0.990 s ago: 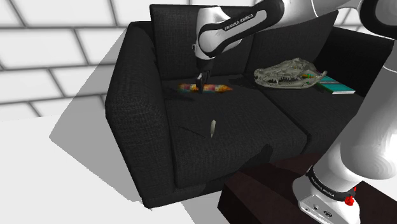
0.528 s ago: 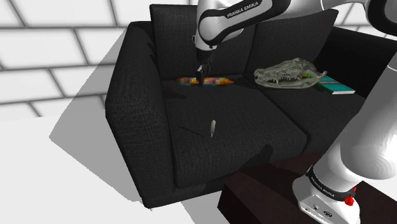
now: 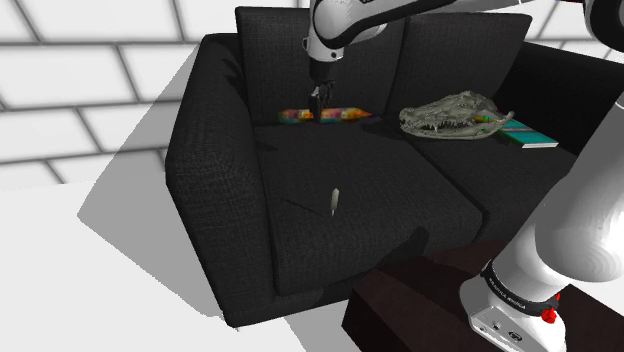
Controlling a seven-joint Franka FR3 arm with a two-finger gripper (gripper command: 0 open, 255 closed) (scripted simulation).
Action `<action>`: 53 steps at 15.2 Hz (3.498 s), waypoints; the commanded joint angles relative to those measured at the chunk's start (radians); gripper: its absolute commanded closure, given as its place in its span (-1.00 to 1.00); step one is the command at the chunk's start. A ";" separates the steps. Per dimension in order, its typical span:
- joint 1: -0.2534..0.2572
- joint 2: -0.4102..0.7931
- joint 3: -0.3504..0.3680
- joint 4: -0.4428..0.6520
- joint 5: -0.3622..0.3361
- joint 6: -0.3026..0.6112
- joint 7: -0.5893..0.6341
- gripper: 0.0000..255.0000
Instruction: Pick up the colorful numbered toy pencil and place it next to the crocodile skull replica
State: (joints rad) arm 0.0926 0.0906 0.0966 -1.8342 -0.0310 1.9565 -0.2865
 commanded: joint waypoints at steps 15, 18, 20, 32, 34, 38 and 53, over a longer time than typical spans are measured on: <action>-0.009 -0.043 -0.007 0.136 0.007 -0.178 -0.021 1.00; -0.034 -0.141 -0.030 0.017 0.016 -0.157 -0.071 1.00; -0.049 -0.204 -0.048 -0.054 0.019 -0.147 -0.105 1.00; -0.140 -0.527 -0.188 -0.371 -0.018 -0.149 -0.320 1.00; -0.157 -0.572 -0.216 -0.407 -0.033 -0.157 -0.357 1.00; -0.195 -0.654 -0.275 -0.466 -0.070 -0.176 -0.435 1.00; -0.281 -0.775 -0.417 -0.635 -0.174 -0.113 -0.592 1.00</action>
State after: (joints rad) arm -0.1861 -0.6824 -0.3168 -2.4537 -0.2018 1.8287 -0.8766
